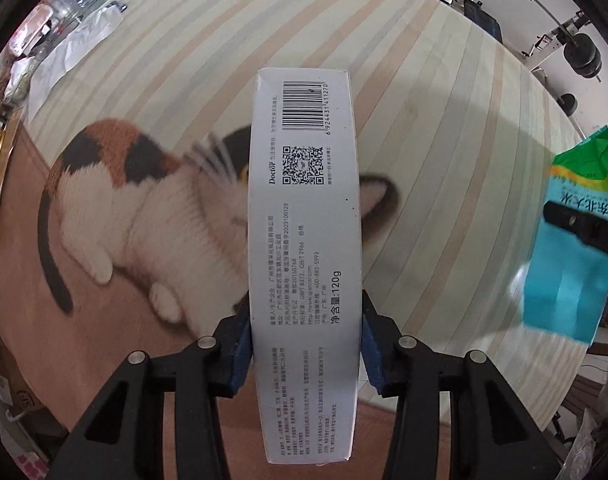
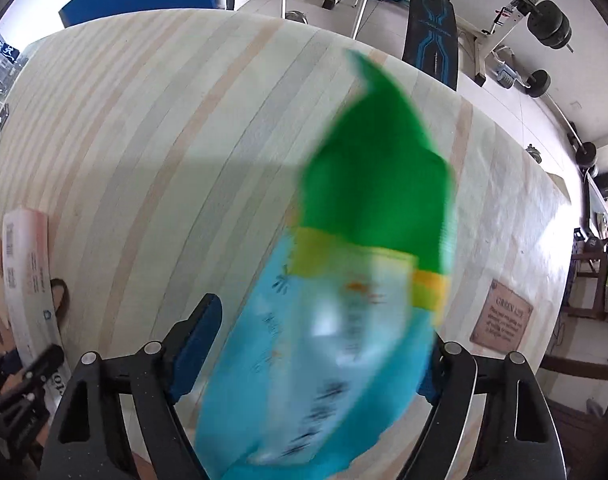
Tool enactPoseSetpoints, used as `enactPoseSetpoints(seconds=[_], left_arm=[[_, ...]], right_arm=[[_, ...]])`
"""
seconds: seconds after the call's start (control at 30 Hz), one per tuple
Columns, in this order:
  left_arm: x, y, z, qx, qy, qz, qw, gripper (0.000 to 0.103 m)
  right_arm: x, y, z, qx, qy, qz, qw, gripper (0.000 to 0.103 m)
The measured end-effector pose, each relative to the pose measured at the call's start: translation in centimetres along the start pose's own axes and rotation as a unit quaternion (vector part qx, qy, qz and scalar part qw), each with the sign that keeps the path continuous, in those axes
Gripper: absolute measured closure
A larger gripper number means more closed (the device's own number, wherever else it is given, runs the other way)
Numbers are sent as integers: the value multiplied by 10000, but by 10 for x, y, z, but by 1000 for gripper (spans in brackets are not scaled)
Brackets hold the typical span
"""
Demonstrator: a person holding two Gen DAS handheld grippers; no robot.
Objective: Collect trash
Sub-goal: 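Grasp the white Doctor box with the left tool while the right tool grasps the blue-green rice bag, then carry the box and rice bag to the white bin and release both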
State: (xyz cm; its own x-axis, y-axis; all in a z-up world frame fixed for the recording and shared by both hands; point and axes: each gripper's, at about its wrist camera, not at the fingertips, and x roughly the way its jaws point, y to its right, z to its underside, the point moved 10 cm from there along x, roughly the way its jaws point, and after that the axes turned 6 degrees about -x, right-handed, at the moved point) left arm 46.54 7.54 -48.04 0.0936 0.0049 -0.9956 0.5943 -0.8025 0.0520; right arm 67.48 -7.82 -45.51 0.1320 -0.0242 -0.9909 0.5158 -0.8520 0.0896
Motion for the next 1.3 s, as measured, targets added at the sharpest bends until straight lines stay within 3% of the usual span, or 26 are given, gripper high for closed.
enactPoseSetpoints(seconds=[0.07,0.17,0.2,0.23,0.33,0.63,0.9,1.1,1.3], left_arm=[[-3,-3,18,1,4,-32,10000,60],[-5,-7,35,-11,19,-70,10000,60],[-7,-8,38,-21,19,-74,10000,60],[-8,-11,41,-28,33,-78,10000,60],[-17,-9,32,-21,101,-86,9999,60],[-82,-20,52,-3,633,-28,9980,61],[-140,-74,73,-193,1129,231,9931,61],[-172,-139,127,-551,1422,372,9876,61],[-191,-219,233,-1078,1527,384,9816,61]], right_arm=[[-7,0,8,13,69,-60,10000,29],[-16,-4,21,71,166,-212,9996,56],[-20,-5,23,92,222,-252,9994,72],[-25,-5,26,106,300,-249,9992,73],[-35,-11,32,116,405,-347,9985,77],[-79,-27,50,110,742,-735,9945,79],[-140,-83,97,-261,949,-1198,9879,79],[-176,-159,173,-730,911,-1631,9797,79],[-192,-248,276,-1353,769,-1927,9688,79]])
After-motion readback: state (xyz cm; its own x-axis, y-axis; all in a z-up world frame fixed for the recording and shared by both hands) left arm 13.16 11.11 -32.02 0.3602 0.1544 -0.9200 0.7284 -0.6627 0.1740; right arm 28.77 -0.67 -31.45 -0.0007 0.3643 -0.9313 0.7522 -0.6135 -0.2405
